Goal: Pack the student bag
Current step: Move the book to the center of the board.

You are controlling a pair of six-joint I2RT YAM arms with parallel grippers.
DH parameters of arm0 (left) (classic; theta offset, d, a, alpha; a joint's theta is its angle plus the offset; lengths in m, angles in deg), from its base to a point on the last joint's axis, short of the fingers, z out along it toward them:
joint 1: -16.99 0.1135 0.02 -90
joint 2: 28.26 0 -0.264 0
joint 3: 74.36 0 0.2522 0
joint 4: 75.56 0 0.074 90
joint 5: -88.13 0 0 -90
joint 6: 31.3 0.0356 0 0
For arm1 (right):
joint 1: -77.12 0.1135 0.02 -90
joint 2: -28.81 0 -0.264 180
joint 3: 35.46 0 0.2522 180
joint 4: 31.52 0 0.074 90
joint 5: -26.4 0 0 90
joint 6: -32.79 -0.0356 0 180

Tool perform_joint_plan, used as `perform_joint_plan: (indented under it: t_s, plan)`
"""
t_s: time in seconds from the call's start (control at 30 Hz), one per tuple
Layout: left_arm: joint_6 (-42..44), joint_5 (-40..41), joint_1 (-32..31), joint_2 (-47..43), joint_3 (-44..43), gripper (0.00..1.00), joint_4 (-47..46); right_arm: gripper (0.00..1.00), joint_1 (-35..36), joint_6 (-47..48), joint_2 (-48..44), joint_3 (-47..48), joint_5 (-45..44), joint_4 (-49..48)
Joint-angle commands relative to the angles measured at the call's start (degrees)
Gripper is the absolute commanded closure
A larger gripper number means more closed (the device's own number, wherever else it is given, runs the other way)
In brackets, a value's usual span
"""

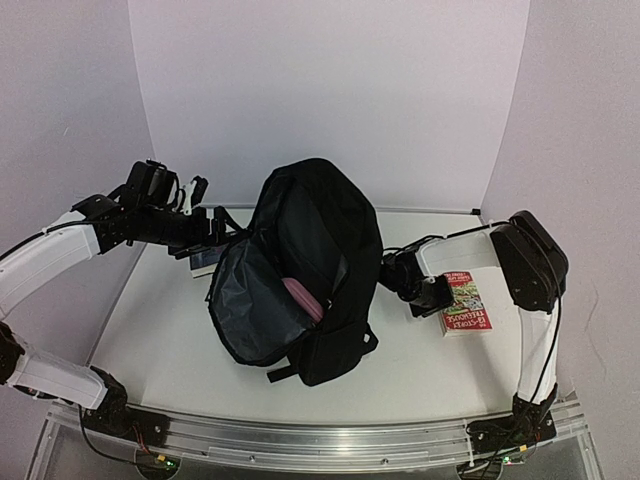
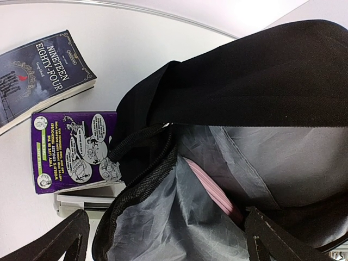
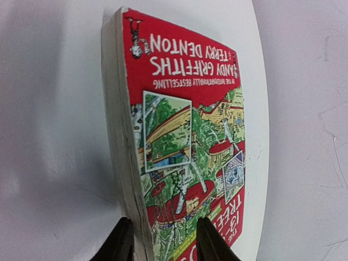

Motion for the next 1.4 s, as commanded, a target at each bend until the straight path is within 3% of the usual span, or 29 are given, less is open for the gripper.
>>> perform_joint_plan:
  t_s: [0.0, 0.57, 1.37]
  plan:
    - [0.0, -0.3, 0.4, -0.2, -2.5, 0.0, -1.3, 0.6, -0.1, -1.2, -0.7, 2.4, -4.6, 4.1]
    - [0.1, -0.3, 0.4, -0.4, -2.8, 0.0, -1.1, 0.56, -1.4, -0.1, 0.9, -0.2, -2.2, 1.0]
    - [-0.1, 0.1, 0.4, -0.7, -2.9, 0.0, -1.0, 0.58, -7.7, 1.4, -3.9, 1.0, -8.5, 3.9]
